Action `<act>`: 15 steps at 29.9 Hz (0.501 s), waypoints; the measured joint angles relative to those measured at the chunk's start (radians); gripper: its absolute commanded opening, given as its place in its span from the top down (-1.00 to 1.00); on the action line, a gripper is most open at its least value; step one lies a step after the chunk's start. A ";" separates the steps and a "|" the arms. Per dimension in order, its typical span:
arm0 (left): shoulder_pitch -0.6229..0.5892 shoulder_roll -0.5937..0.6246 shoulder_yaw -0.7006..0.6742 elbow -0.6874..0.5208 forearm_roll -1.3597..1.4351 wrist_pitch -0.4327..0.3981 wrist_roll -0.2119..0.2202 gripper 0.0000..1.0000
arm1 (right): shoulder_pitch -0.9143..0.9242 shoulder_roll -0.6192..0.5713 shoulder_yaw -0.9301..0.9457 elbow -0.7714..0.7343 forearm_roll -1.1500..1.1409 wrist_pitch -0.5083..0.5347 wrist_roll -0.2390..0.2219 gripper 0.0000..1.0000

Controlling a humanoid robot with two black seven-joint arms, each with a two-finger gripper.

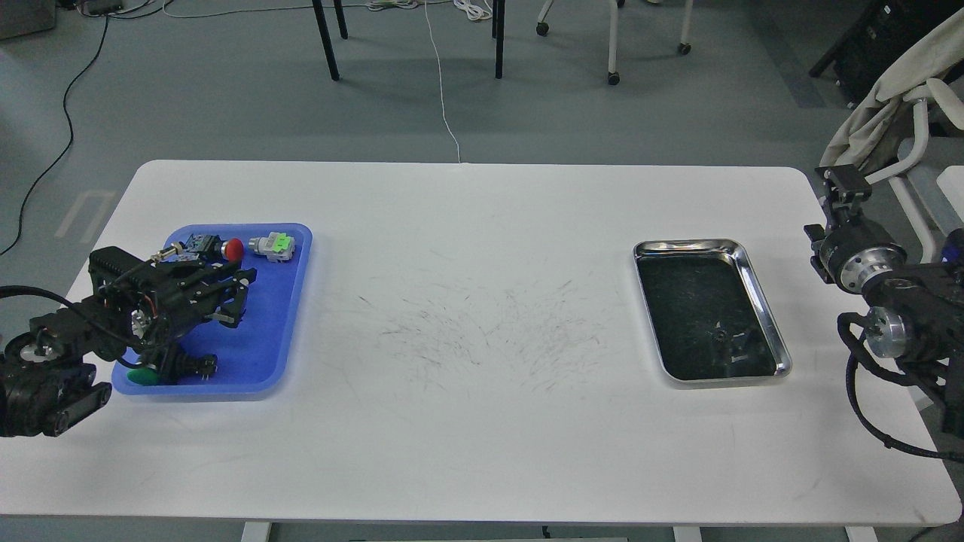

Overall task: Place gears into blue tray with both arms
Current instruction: 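Carry the black gear into the blue tray and release it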

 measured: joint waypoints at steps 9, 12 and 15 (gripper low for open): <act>0.011 -0.003 -0.007 0.022 -0.006 0.000 0.000 0.68 | 0.000 -0.001 -0.001 0.001 0.000 0.000 0.000 -0.92; 0.019 -0.016 -0.009 0.049 -0.010 0.000 0.000 0.65 | 0.000 -0.002 -0.001 0.002 0.000 0.000 0.000 -0.92; 0.030 -0.032 -0.009 0.084 -0.024 0.000 0.000 0.62 | 0.000 -0.003 -0.001 0.002 0.000 0.000 0.001 -0.92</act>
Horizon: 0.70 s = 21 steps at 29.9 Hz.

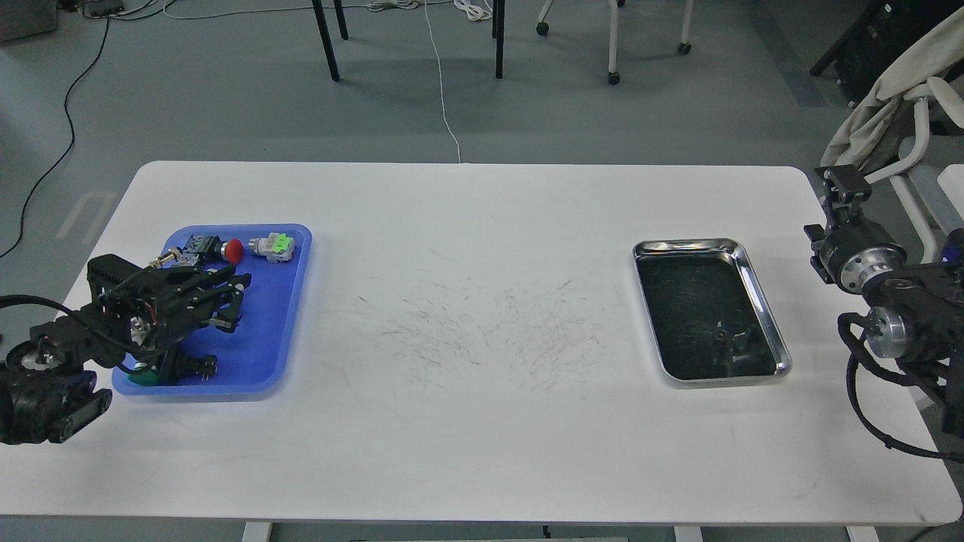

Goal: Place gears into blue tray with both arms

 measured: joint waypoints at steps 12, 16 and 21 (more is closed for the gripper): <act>0.005 -0.026 -0.001 0.042 -0.065 0.000 0.000 0.16 | -0.001 0.000 0.000 -0.001 0.000 0.001 0.001 -0.92; 0.005 -0.026 -0.001 0.042 -0.068 0.000 0.000 0.12 | -0.003 0.000 0.000 -0.002 0.000 0.001 0.001 -0.92; -0.002 -0.017 -0.051 0.031 -0.128 0.000 0.000 0.10 | -0.003 0.001 0.000 -0.002 0.000 0.002 0.001 -0.92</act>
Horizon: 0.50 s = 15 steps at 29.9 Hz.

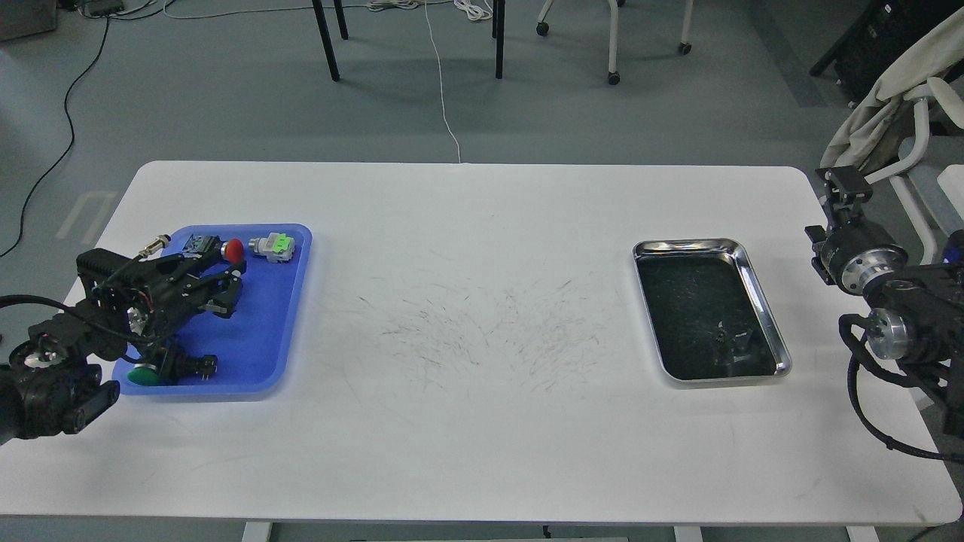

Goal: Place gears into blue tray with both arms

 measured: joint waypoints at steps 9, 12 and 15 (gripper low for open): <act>-0.098 0.091 -0.182 -0.005 -0.270 -0.194 0.000 0.11 | 0.000 0.001 0.000 0.000 0.000 0.000 0.000 -0.92; -0.145 0.100 -0.252 -0.003 -0.381 -0.315 0.000 0.11 | 0.001 0.000 0.000 0.000 0.000 0.000 0.000 -0.93; -0.184 0.107 -0.306 0.013 -0.482 -0.468 0.000 -0.13 | 0.003 -0.001 0.000 0.001 0.000 0.000 0.000 -0.92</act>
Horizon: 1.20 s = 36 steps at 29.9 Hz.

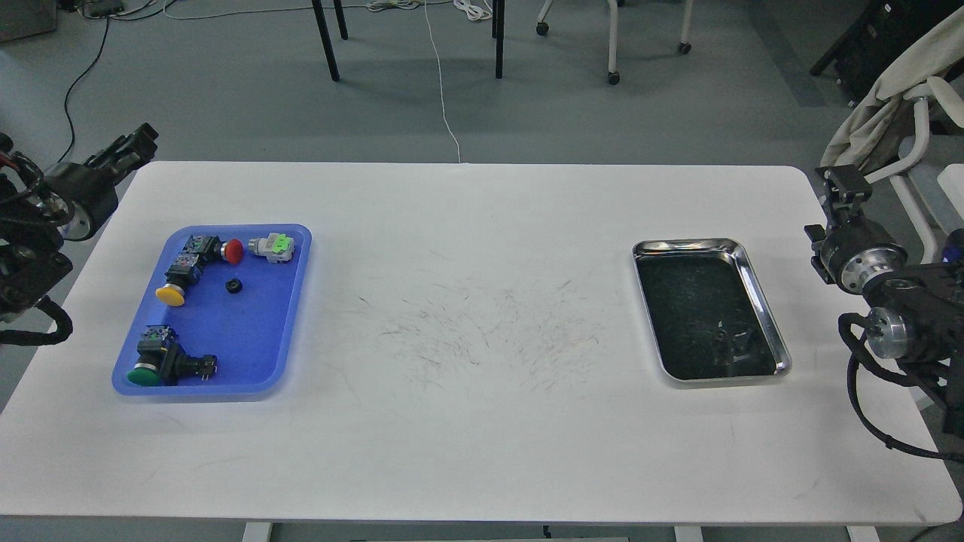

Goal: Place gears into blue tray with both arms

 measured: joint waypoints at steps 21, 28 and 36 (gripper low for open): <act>-0.120 0.016 -0.127 0.194 -0.263 -0.400 -0.001 -0.95 | -0.002 0.000 0.000 0.001 0.000 0.002 0.000 -0.93; -0.118 -0.001 -0.294 0.186 -0.316 -0.508 -0.001 -0.89 | 0.015 0.001 0.001 0.012 0.000 0.002 0.000 -0.93; -0.102 -0.024 -0.356 0.109 -0.337 -0.510 -0.001 -0.87 | 0.046 -0.004 0.000 0.016 0.000 0.004 -0.002 -0.94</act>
